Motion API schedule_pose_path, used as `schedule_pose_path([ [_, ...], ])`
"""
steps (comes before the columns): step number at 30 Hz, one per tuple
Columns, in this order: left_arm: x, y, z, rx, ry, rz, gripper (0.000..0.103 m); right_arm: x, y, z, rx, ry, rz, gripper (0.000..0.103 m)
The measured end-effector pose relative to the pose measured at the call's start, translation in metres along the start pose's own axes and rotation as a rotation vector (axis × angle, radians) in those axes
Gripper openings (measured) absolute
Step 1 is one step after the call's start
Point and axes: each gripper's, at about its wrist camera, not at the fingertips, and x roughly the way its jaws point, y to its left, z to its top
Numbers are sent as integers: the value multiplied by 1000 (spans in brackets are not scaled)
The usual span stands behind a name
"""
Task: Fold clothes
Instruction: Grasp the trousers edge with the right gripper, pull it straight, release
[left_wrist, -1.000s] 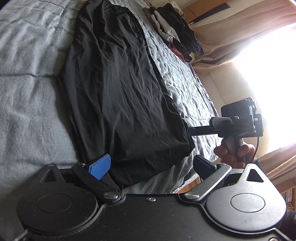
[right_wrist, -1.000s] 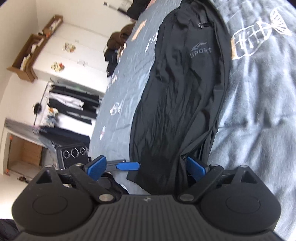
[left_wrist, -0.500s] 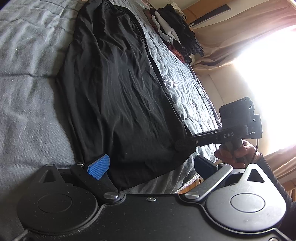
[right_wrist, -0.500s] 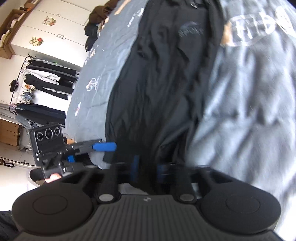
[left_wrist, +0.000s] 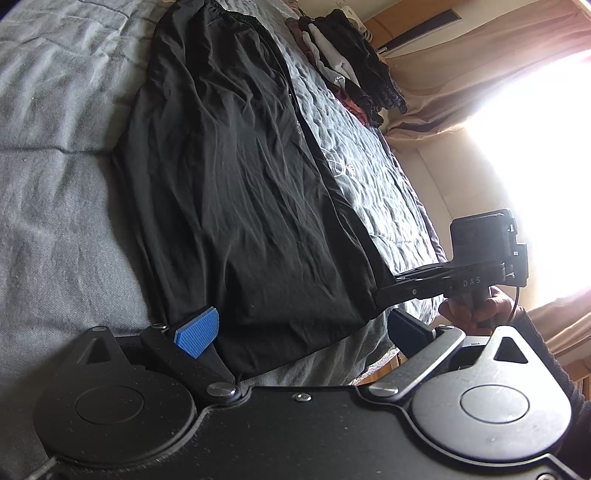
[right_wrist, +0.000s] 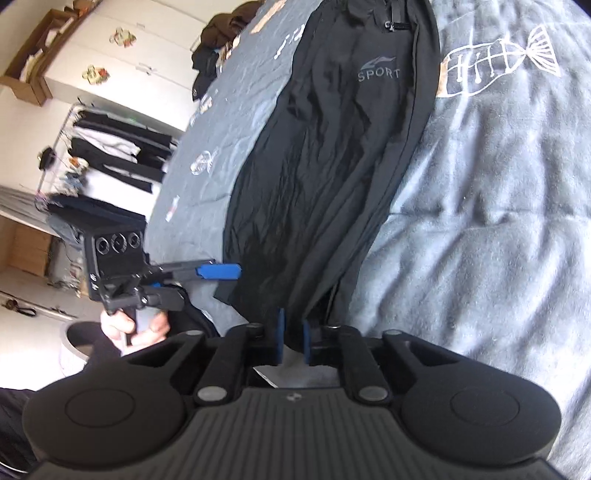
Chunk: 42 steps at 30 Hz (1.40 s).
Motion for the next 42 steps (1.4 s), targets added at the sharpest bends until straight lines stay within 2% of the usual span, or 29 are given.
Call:
schedule_pose_path([
  [5,1,-1,0,6,2,3,98,-8,0,-1,-24,-13,-15,1],
  [14,2,-1,1,10,2,4,98,-20,12,-2,-98,-53,-112,0],
  [17,2,-1,1,9,2,4,98,-26,16,-1,-112,-40,-147,0],
  [25,5,-3,2,19,6,12,100,-42,31,4,-40,-137,-64,4],
  [28,4,-3,2,25,7,13,100,-19,53,18,-47,-185,63,6],
  [30,2,-2,2,19,6,8,100,7,61,26,-51,-186,107,13],
  [31,2,-2,2,18,7,8,100,22,60,29,-35,-170,117,18],
  [33,1,-1,2,20,9,8,100,48,49,32,-2,-130,82,23],
  [36,1,-1,3,15,12,3,100,68,17,29,76,-81,9,25],
  [37,0,0,4,9,13,-2,100,67,5,25,97,-86,-3,25],
  [39,-3,2,5,-2,16,-10,99,58,-14,17,129,-114,33,22],
  [42,-13,2,8,-6,18,-17,99,41,-25,9,156,-144,35,22],
])
